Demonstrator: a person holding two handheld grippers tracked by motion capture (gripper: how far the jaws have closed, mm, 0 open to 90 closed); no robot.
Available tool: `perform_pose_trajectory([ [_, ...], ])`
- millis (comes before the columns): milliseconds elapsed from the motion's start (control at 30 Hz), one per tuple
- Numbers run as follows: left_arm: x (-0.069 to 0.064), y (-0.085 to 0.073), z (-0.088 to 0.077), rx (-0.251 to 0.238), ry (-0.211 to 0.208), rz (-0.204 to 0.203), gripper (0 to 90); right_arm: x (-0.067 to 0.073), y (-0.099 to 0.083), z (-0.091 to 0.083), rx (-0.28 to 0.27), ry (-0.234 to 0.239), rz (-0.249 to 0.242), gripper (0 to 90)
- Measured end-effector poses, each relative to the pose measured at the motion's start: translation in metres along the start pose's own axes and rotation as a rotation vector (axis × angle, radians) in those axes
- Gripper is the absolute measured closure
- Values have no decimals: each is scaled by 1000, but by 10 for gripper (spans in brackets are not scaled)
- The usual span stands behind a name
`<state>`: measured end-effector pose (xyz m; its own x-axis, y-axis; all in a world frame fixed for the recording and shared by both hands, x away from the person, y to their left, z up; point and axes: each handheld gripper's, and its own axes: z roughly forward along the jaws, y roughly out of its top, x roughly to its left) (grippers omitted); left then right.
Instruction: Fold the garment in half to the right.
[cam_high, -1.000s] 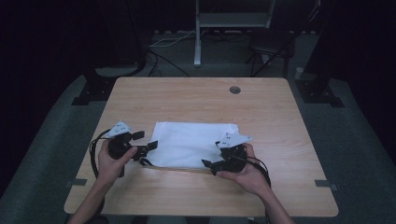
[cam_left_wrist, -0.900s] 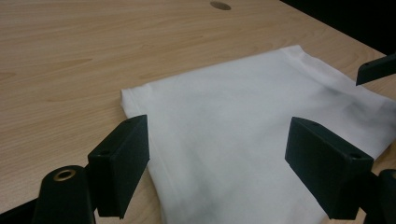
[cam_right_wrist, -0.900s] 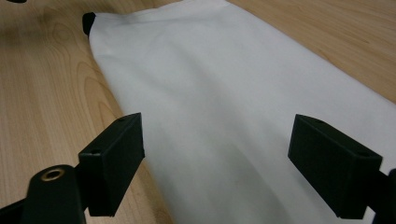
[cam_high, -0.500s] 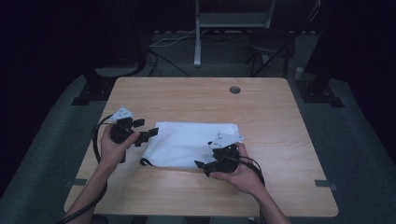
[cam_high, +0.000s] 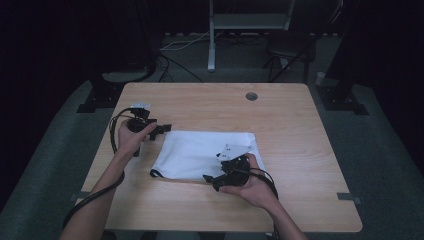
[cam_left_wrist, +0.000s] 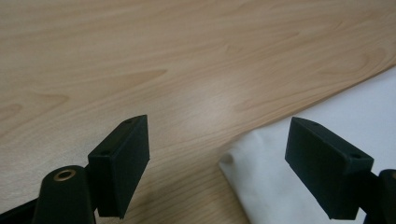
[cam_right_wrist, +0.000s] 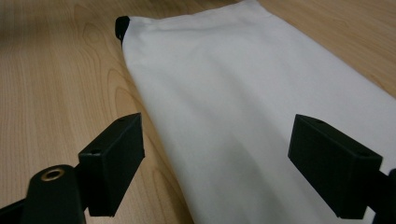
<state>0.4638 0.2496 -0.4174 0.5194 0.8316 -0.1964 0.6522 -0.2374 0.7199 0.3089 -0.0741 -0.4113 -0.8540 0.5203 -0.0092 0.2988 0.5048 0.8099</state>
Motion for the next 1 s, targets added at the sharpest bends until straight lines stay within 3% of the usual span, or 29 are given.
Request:
perform_pose_trajectory([
  [233, 0, -3, 12, 33, -23, 7, 217, 2, 1, 0, 0, 5, -6, 176],
  [400, -4, -6, 16, 46, -41, 29, 220, 3, 2, -1, 2, 7, -12, 176],
  [433, -6, -6, 16, 44, -41, 48, 238, 3, 2, -1, 2, 8, -12, 176],
  [467, -9, -7, 16, 41, -44, 67, 322, 3, 3, 0, 2, 7, -13, 176],
  [533, -13, -8, 17, 44, -49, 92, 361, 3, 3, 0, 2, 8, -12, 176],
  [633, -18, -9, 18, 40, -79, 98, 501, 3, 4, 1, -5, 10, -15, 176],
  [667, -19, -10, 19, 36, -92, 88, 501, 3, 4, 1, -7, 12, -15, 176],
  [733, -18, -12, 21, 11, -122, 48, 589, 4, 4, 3, -7, 15, -12, 176],
  [833, -16, -15, 23, -2, -143, 23, 750, 4, 5, 5, -2, 17, -17, 176],
  [1000, -18, -14, 18, -31, -161, -5, 815, 9, 20, 20, 17, 35, -33, 177],
])
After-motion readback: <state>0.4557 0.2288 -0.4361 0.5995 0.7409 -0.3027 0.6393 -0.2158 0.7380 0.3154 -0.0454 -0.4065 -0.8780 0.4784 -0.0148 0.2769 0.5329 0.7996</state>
